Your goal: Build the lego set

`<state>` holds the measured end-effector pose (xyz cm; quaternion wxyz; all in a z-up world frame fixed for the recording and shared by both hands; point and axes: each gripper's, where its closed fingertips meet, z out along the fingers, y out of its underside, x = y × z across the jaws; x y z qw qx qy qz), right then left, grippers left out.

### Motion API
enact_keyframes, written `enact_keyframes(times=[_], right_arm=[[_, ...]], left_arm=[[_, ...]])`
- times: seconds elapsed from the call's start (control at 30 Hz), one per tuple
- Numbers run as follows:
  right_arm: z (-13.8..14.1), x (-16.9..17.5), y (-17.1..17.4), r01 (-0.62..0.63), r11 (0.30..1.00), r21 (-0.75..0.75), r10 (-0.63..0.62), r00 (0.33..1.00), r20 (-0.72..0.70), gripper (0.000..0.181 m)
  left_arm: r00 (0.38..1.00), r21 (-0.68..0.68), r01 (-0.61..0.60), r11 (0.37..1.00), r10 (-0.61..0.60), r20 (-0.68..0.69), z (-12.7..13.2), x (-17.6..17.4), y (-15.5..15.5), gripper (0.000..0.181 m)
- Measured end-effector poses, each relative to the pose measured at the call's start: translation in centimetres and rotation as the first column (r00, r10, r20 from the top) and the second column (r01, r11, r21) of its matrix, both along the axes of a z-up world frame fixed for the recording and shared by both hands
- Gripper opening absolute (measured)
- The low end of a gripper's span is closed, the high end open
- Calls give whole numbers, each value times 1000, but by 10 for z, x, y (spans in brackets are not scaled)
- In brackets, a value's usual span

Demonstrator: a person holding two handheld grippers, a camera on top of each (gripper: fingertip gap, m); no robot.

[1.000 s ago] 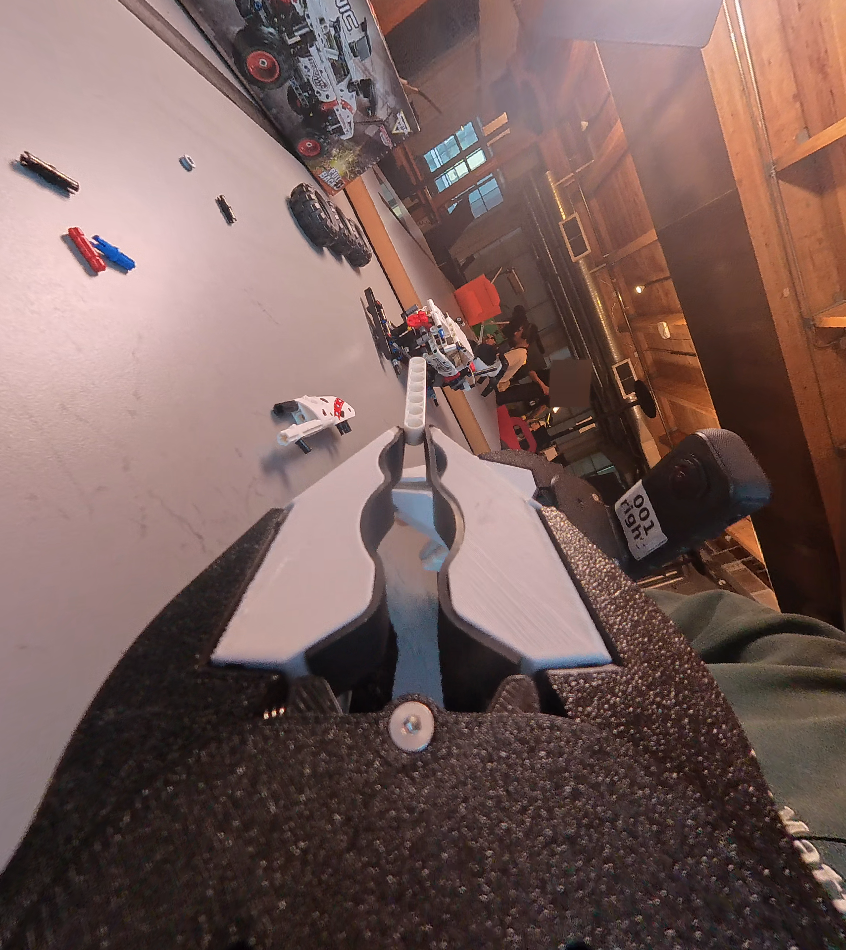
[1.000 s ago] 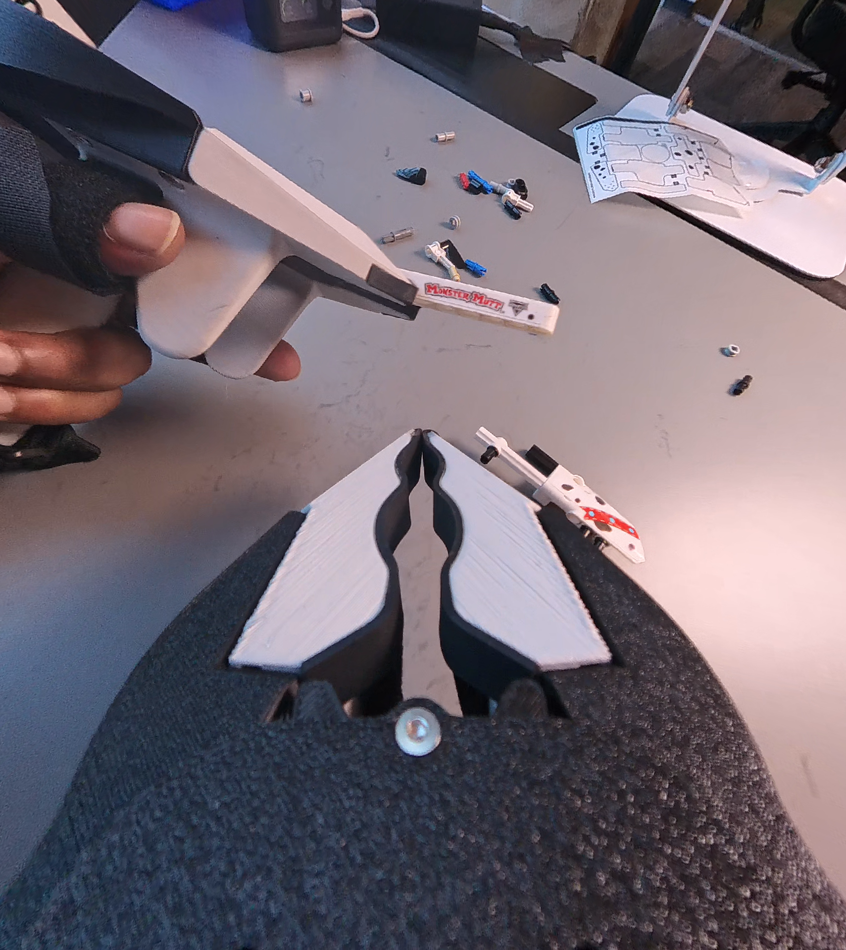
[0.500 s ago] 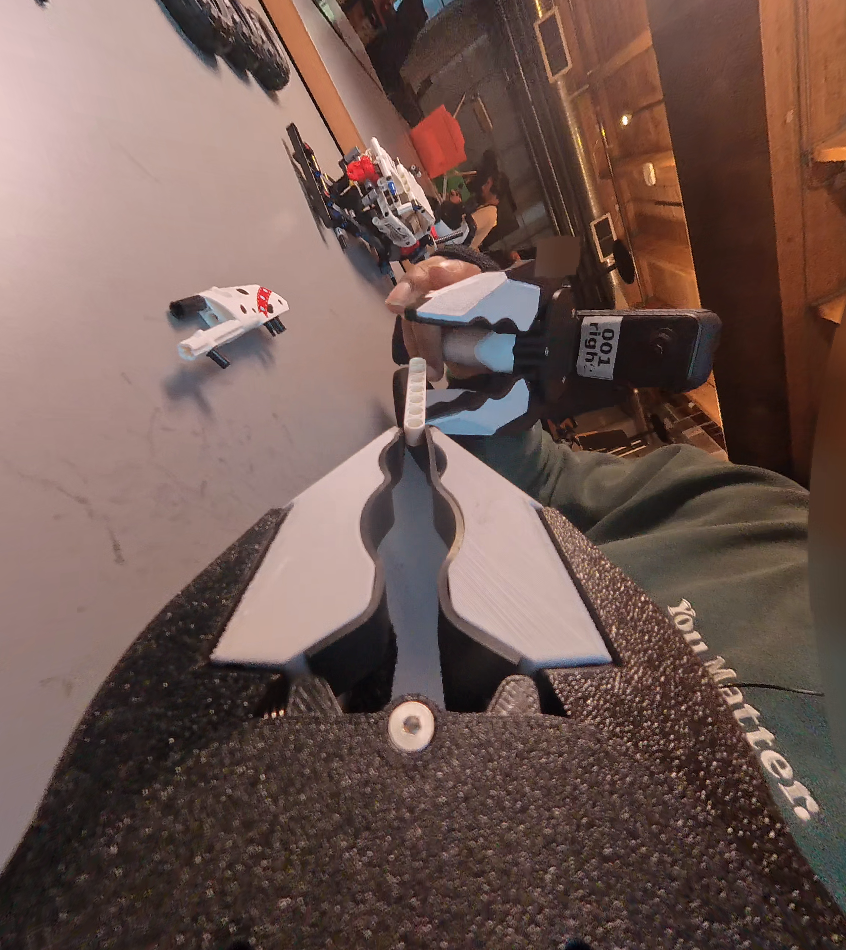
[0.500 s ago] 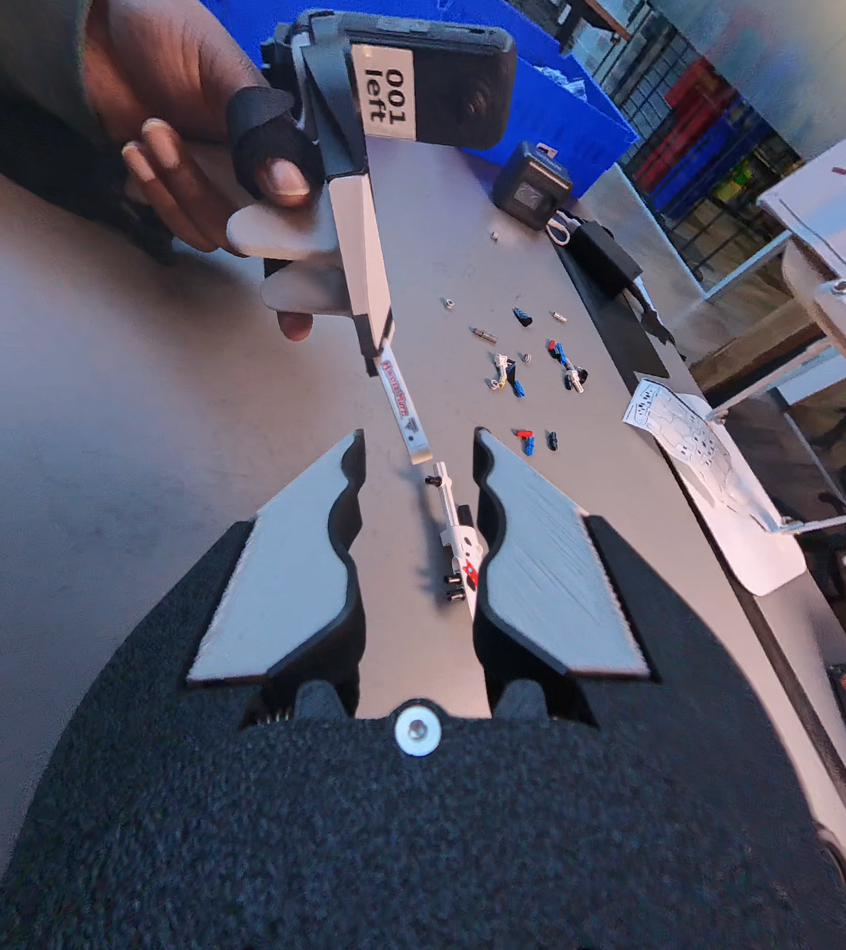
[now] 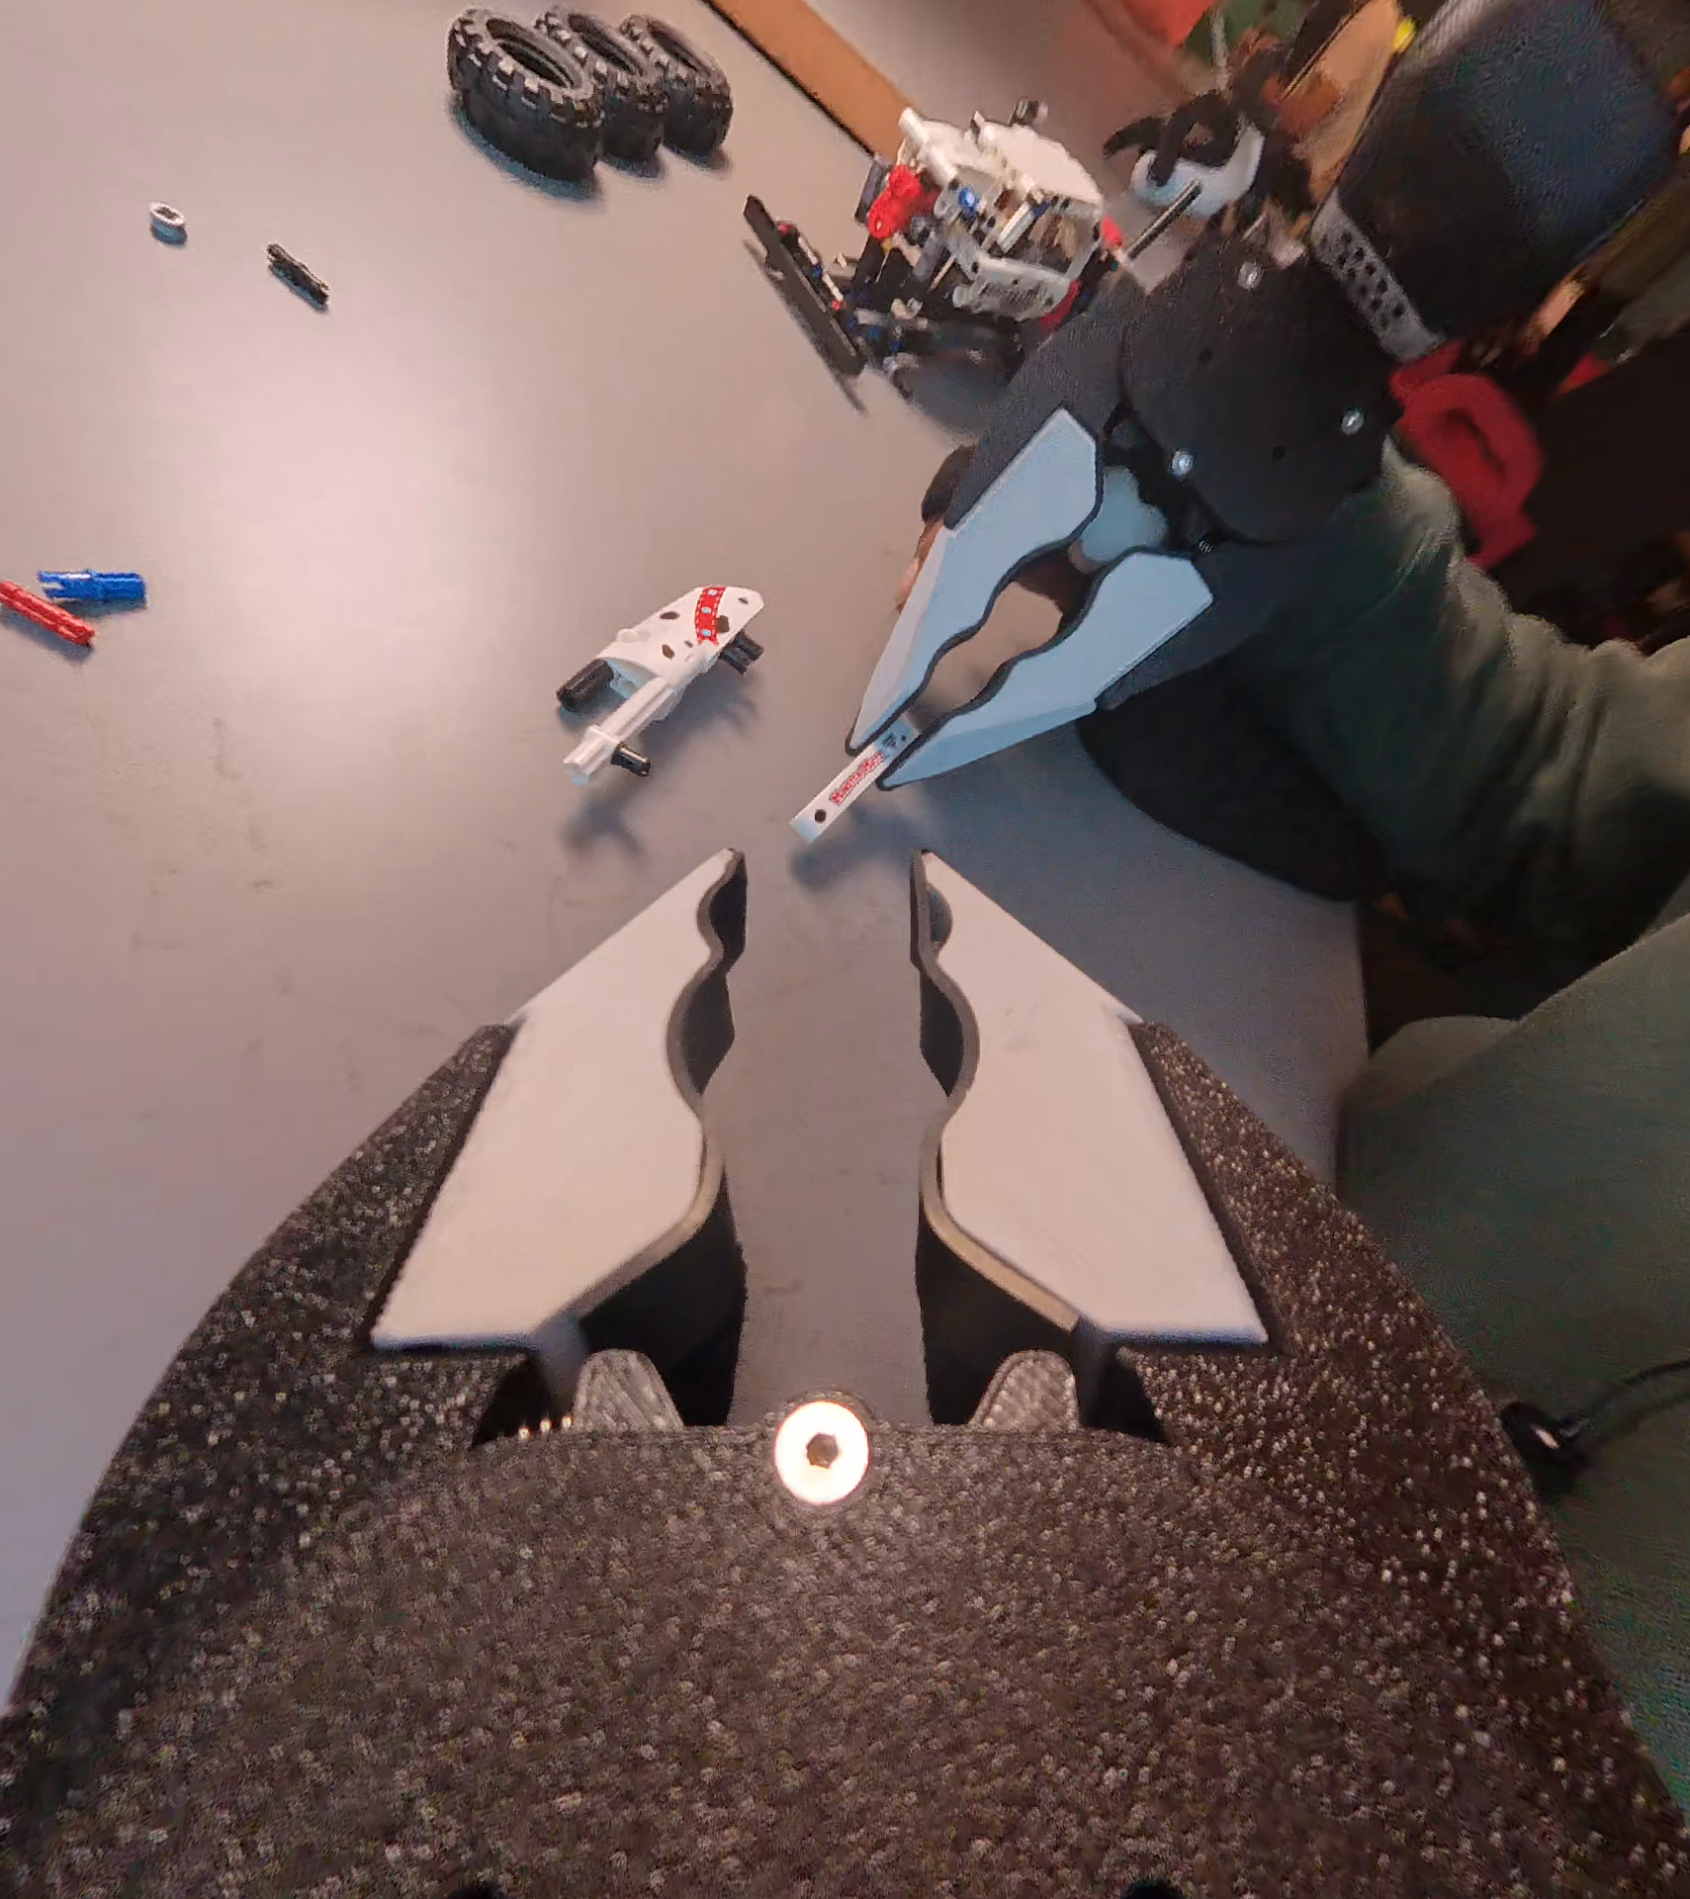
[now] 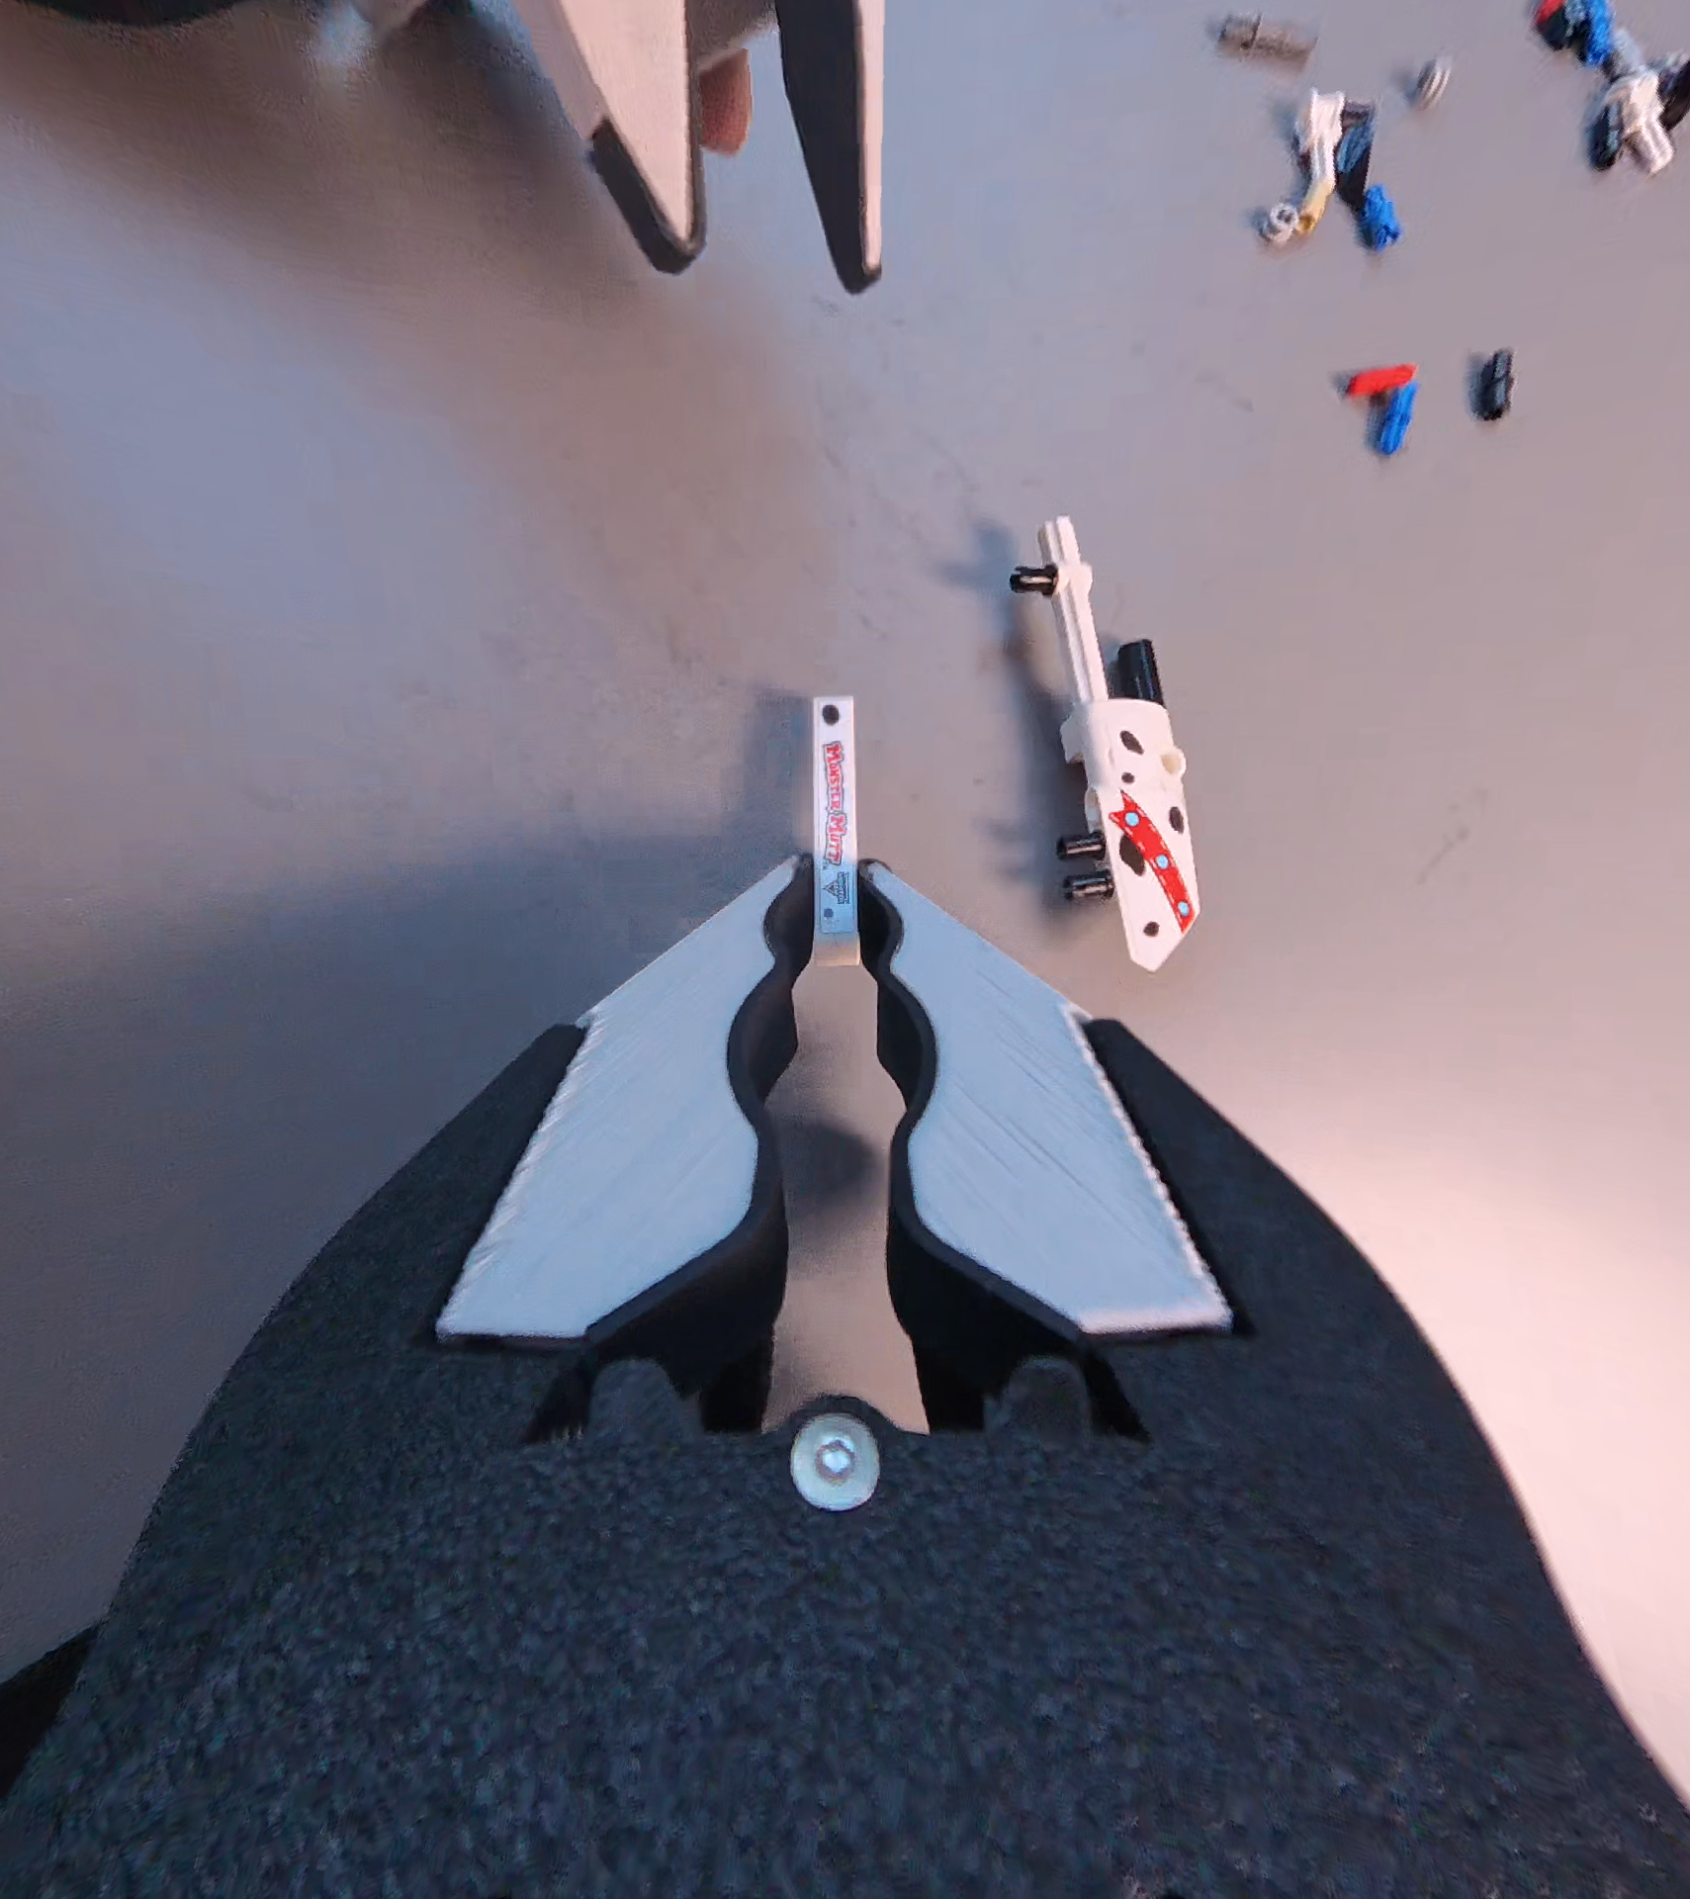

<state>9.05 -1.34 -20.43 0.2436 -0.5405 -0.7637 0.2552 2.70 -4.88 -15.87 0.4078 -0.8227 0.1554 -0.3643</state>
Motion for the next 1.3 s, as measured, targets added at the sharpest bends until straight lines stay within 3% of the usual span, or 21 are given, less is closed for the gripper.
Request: enact_keyframes(times=[0.1, 0.2, 0.3, 0.43, 0.57, 0.7, 0.93, 1.07, 1.3], right_arm=[[-8, 2, 2, 3, 1000, 0, -3, 999, 38, 7], [-9, 3, 2, -17, 1000, 4, 16, 999, 49, 7], [-8, 3, 4, -33, 999, 0, 33, 998, 47, 14], [8, 10, 8, -35, 997, -75, 33, 999, -28, 20], [24, 16, 51, 113, 991, -66, -122, 982, -146, 19], [18, 17, 81, 223, 975, -11, -221, 957, -189, 17], [10, 14, 62, 156, 987, -25, -158, 974, -165, 19], [11, 16, 40, 75, 994, -76, -85, 987, -136, 19], [3, 19, 11, -30, 996, -84, 23, 997, -76, 29]], left_arm=[[985, 36, 6, 999, 0, -175, -15, -2, 6, 33], [930, 80, 21, 997, 10, -368, -30, -13, 23, 32], [882, 76, 90, 993, -44, -469, -43, -13, 39, 33], [875, 72, 172, 983, -119, -469, -47, 5, 53, 36], [836, 60, 186, 981, -125, -534, -56, 11, 64, 39], [803, 106, 183, 977, -86, -590, -55, 8, 71, 16], [750, 131, 193, 972, -60, -659, -51, -3, 45, 14], [752, 97, 167, 981, -63, -656, -54, -9, 24, 14], [780, 67, 154, 986, -80, -621, -54, -12, 14, 20]])
